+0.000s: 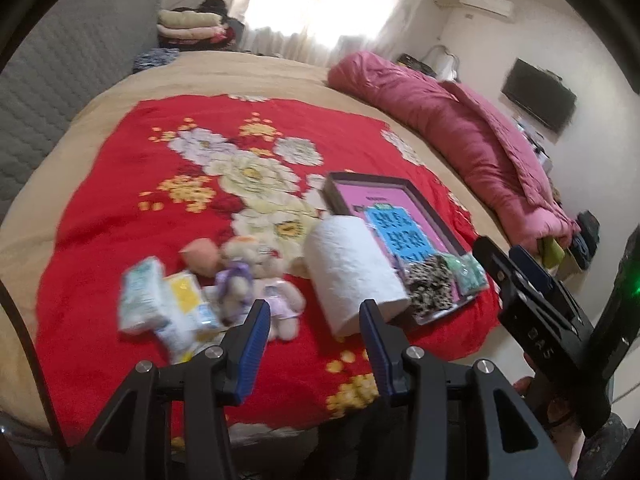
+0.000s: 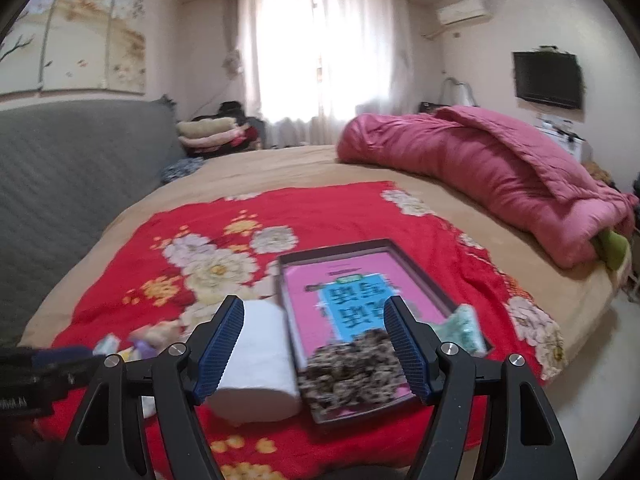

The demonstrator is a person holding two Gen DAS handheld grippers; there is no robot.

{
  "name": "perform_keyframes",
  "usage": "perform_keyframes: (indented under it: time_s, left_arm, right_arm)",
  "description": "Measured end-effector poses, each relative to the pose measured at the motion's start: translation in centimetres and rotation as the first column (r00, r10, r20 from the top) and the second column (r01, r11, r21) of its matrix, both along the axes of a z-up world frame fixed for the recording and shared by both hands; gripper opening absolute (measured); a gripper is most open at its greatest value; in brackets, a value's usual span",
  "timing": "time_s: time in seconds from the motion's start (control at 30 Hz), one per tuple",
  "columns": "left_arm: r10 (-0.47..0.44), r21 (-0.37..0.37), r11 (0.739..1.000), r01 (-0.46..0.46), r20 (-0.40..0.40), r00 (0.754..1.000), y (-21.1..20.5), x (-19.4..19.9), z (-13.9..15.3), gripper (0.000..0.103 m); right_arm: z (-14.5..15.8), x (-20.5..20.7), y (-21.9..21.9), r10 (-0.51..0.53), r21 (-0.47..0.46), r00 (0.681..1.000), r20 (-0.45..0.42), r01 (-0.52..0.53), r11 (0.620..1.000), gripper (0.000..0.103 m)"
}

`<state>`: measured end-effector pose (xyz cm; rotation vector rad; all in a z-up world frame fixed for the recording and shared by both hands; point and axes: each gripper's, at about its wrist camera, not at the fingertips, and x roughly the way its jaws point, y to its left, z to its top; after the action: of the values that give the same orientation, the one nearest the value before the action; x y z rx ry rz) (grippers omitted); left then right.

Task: Organize soft objects
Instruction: 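Move both tools back over the pile of soft items beside the tray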

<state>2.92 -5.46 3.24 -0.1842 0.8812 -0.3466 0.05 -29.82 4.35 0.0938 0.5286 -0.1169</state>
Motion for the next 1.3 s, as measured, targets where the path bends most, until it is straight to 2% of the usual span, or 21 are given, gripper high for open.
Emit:
perform_keyframes:
  time_s: [0.27,0.33,0.5,0.73,1.03,1.3]
  left_arm:
    - [0.102,-0.024,0.994,-0.103,-0.013,0.995,5.9,-0.4,-0.4,0.046]
    - [0.132,-0.011,0.991,-0.133,-0.016,0.991,6.9,-0.3,-0.8,0.046]
    - [0.186,-0.029,0.982,-0.187,-0.048,0.981,9.4,0.1,-1.9,0.046]
    - [0.221,-0.034,0.974,-0.226,-0.097,0.97,11.0,0.5,-4.1,0.047]
    - [0.248,-0.06,0.964,-0.26,-0.157,0.956,12.5,1.7,-6.9,0.047]
    - [0.273,-0.092,0.951,-0.294,-0.191,0.943,12.9,4.2,-9.0,0.048]
  right_arm:
    - [0.6,-0.5,4.9,0.124,-0.031,0.992,-0.013,-0.125,0.992,0.074]
    - [0.9,-0.8,6.2,0.151,-0.059,0.988,-0.014,-0.152,0.987,0.074]
    - [1.3,-1.2,8.6,0.206,-0.091,0.978,-0.011,-0.206,0.974,0.074]
    - [1.0,-1.0,11.7,0.285,-0.097,0.958,-0.04,-0.288,0.953,0.074]
    - [-1.2,-0.6,15.1,0.364,-0.094,0.925,-0.106,-0.374,0.923,0.074]
    - [-3.3,0.8,16.0,0.372,-0.077,0.916,-0.15,-0.386,0.919,0.074]
